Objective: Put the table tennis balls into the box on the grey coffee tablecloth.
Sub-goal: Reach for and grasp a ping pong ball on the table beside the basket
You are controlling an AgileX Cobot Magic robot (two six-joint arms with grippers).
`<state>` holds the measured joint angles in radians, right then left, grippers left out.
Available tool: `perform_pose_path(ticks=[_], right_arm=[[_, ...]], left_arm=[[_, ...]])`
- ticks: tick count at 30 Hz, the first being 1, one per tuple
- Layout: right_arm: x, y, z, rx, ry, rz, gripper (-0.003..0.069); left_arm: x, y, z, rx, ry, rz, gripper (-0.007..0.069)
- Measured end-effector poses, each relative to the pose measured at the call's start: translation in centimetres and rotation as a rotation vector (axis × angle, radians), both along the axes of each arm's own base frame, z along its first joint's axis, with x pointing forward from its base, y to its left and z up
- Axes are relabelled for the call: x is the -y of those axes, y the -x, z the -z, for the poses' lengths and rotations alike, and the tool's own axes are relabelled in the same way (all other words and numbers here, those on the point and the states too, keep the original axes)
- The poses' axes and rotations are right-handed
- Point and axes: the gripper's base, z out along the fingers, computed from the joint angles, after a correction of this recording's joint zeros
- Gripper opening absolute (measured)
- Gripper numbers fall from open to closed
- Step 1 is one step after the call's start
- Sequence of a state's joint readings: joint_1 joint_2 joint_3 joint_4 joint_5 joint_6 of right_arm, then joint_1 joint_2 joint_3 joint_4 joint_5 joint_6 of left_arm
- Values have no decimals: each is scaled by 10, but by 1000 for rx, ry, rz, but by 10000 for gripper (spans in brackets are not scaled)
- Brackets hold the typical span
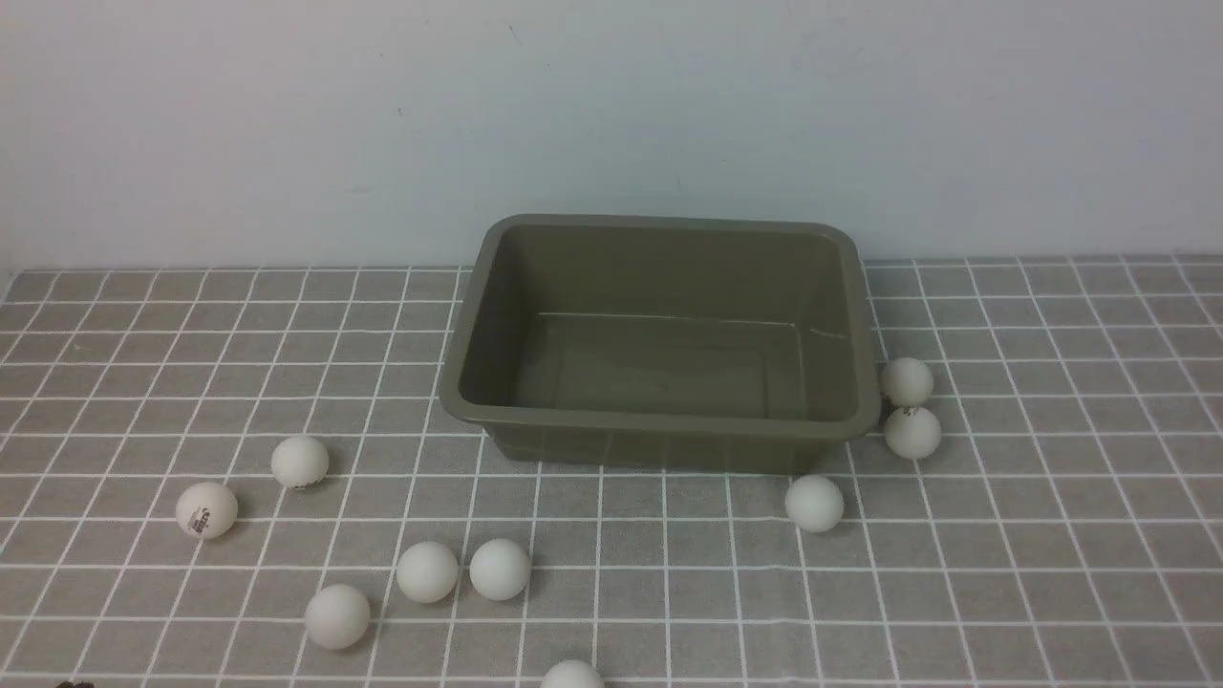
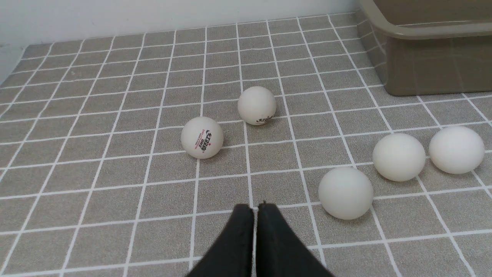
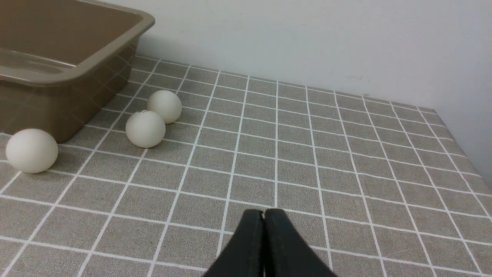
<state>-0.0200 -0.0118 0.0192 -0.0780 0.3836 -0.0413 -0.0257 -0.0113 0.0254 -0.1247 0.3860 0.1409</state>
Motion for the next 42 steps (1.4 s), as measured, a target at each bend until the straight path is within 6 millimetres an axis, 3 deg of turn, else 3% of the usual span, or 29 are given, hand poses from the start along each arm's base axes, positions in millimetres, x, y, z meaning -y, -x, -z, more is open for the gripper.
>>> perform_pose_path(ticks=[30,39,42], right_arm=[[0,0,0,0,0,0,-9],[0,0,0,4,-9,-1,-9],[-3,-2,-5,79,-164,-3,-9]], left_arm=[[0,-1,-2,22,-6,2,-5],[-1,-5,-28,289,416,-76,-5],[-8,-4,-39,406,665,-151,-5]])
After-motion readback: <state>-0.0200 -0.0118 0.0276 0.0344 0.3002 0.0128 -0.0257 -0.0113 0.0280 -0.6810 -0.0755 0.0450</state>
